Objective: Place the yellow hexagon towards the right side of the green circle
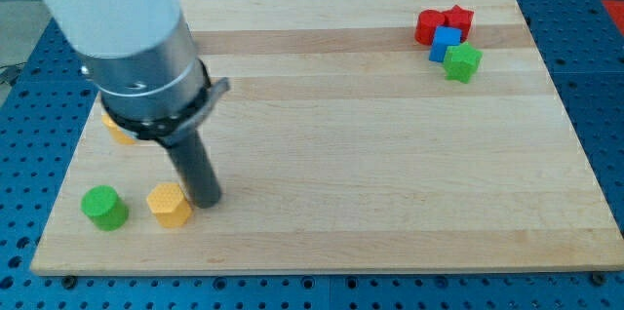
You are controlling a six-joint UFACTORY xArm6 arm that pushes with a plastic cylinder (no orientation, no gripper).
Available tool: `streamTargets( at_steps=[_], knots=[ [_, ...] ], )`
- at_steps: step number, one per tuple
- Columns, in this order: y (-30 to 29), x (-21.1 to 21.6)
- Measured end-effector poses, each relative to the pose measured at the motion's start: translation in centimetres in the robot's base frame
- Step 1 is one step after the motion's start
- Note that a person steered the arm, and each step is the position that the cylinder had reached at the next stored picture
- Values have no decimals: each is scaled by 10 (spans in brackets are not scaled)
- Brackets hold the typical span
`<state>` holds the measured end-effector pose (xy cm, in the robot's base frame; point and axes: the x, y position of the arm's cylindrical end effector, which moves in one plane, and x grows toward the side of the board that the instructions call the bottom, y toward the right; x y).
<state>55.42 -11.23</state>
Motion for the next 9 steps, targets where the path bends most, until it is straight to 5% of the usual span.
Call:
streamTargets(
  at_steps=[1, 9],
  knots=[
    [26, 10],
    [-50, 10]
  ],
)
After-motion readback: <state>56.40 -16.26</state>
